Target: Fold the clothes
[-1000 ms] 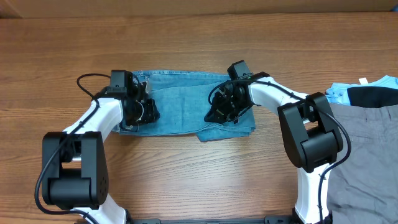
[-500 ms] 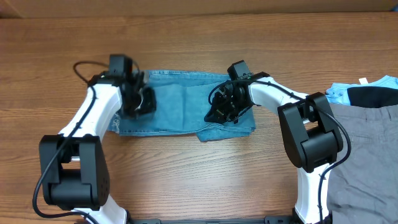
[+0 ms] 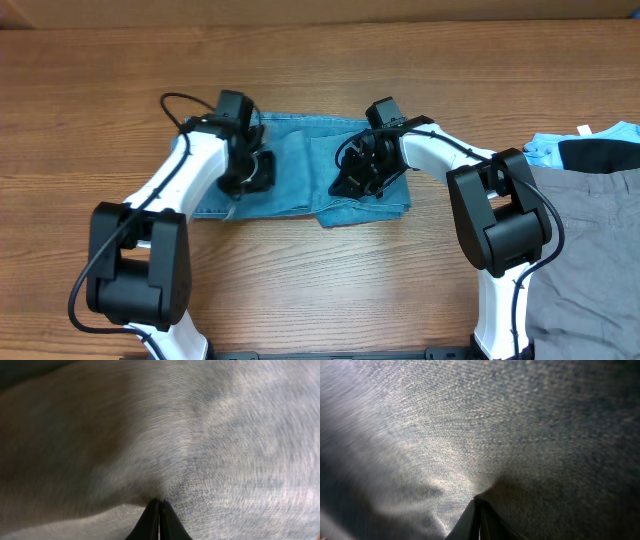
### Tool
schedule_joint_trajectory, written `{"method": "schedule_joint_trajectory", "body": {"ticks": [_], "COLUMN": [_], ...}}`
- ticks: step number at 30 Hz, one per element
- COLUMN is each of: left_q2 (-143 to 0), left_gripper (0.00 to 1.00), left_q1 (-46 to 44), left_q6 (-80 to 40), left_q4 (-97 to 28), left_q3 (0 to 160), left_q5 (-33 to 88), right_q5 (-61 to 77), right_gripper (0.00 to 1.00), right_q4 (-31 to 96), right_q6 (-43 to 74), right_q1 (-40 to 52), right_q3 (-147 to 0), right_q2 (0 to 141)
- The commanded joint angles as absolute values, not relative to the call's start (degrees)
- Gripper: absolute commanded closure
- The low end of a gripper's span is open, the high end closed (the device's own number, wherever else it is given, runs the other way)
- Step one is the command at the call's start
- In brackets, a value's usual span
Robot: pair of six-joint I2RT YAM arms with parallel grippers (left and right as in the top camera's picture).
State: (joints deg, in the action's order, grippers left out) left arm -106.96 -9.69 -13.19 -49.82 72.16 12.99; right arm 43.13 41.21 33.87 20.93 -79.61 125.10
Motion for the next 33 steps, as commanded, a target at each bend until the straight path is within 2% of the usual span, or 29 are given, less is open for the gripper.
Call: {"method": "schedule_joint_trajectory", "body": {"ticks": [1, 5, 7, 10, 13, 15, 17, 19, 20, 33], "left_q2": [-106.1, -103.6, -102.1, -99.7, -97.8, -97.3, -97.7, -98.5, -99.0, -113.8], "left_gripper": [0.96, 0.84, 0.75, 0.65, 0.57, 0.45, 0.26, 0.13, 0.1, 0.17], "left_q1": [-5.4, 0.9, 3.6, 6.0, 5.6, 4.3, 2.9, 2.3, 2.2, 2.3], "left_q6": [-13.1, -13.0, -12.8, -10.7, -7.2, -5.1, -4.9, -5.4, -5.4, -5.1], "left_q4": [-54.0, -59.7, -61.0, -61.9, -61.3, -60.8, -60.9, -60.8, -60.8, -58.2], "left_q3": [73.3, 75.5, 77.3, 80.5, 82.3, 82.3, 82.1, 81.9, 81.7, 80.8], "left_q5": [2.1, -1.9, -1.3, 3.2, 13.4, 17.3, 16.3, 14.3, 13.5, 8.7], "right_q5": [37.6, 37.5, 37.5, 37.5, 37.5, 37.5, 37.5, 37.5, 37.5, 37.6], "right_gripper": [0.95, 0.95, 0.95, 0.95, 0.95, 0.95, 0.95, 0.95, 0.95, 0.95], "right_q4": [42.3, 42.3, 42.3, 42.2, 42.1, 42.1, 42.1, 42.1, 42.1, 42.4], "right_q6": [36.0, 36.0, 36.0, 36.0, 36.0, 36.0, 36.0, 36.0, 36.0, 36.0], "right_q1": [19.9, 19.9, 19.9, 19.9, 19.9, 19.9, 19.9, 19.9, 19.9, 19.9], "right_q3": [-77.2, -77.2, -77.2, -77.2, -77.2, -77.2, -77.2, -77.2, -77.2, -77.2], "right_q2": [128.8, 128.8, 128.8, 128.8, 128.8, 128.8, 128.8, 128.8, 128.8, 128.8]}}
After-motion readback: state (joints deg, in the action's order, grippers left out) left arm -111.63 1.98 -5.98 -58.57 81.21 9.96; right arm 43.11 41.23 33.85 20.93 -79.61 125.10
